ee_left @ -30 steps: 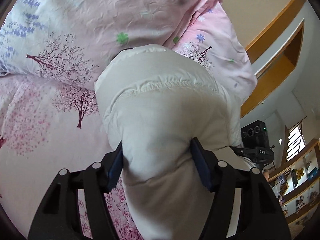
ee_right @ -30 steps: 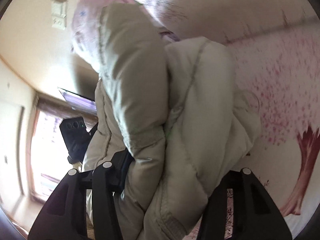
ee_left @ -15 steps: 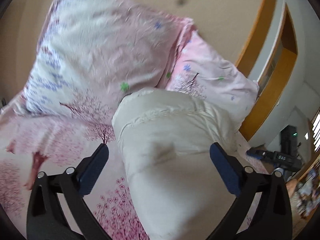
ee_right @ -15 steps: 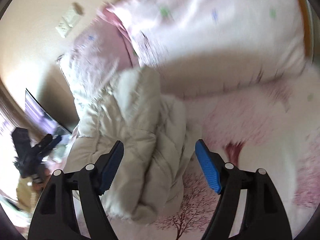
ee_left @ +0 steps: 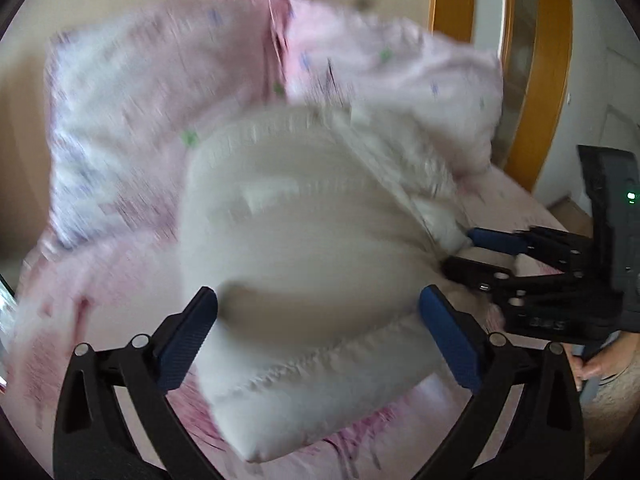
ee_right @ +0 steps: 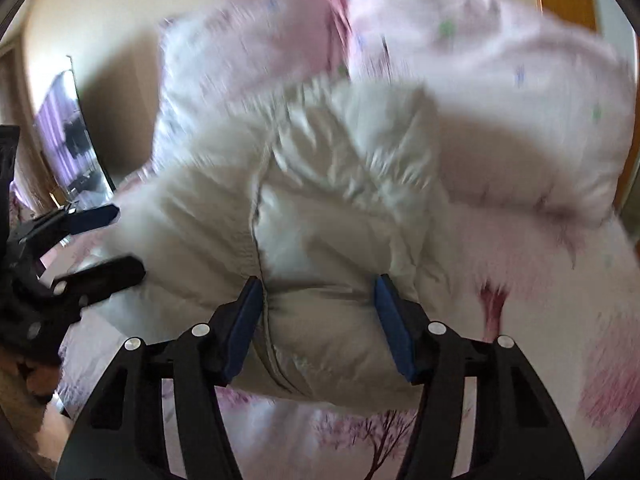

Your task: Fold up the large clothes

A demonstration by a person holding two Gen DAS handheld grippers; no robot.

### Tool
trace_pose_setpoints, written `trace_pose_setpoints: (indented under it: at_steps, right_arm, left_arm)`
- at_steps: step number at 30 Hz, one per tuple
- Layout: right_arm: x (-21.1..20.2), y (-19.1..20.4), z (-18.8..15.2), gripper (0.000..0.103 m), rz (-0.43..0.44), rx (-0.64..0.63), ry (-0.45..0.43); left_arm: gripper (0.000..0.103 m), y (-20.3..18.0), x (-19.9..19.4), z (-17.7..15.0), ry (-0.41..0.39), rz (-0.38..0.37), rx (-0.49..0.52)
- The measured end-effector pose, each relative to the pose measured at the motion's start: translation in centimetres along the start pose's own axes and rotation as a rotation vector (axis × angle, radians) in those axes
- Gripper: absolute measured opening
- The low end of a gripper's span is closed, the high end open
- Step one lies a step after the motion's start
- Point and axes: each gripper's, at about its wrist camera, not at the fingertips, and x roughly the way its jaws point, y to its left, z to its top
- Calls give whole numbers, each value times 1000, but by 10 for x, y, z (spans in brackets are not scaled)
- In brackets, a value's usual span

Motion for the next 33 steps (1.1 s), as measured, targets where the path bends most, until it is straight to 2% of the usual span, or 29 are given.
trace_pose_setpoints:
  at_steps: [5, 9, 11, 13, 15, 17, 20, 22, 24, 29, 33]
  right_arm:
    - [16, -14, -12, 60, 8, 39, 61]
    - [4, -15, 8, 59, 24, 43, 103]
    - [-22, -20, 33, 59, 63, 56, -1]
    - [-38, -25, 63, 60, 55, 61, -98]
    - [-33, -28, 98, 60, 60, 60, -118]
    - [-15, -28, 122, 60, 50, 56, -83]
    - [15, -30, 137, 62, -1, 40, -10]
    - [52, -43, 132, 63, -59, 72, 140]
    - [70, -59, 122, 65, -41, 132, 227]
    - [86, -84, 112, 68, -25, 215, 319]
    - [94, -88, 108, 72, -48, 222, 342]
  left_arm:
    - [101, -23, 14, -13, 9, 63, 64]
    - [101, -23, 21, -18, 25, 73, 59]
    - [101, -17, 23, -18, 26, 65, 32]
    - [101, -13, 23, -17, 27, 47, 16]
    - [101, -14, 23, -16, 28, 50, 20]
    - [101, -16, 24, -17, 26, 60, 25]
    - [101, -17, 24, -17, 21, 65, 20]
    - [101, -18, 23, -17, 16, 65, 17]
    - [101, -21, 22, -16, 3, 60, 27]
    - [101, -33, 24, -10, -13, 64, 52]
    - [101, -39, 27, -9, -18, 72, 56]
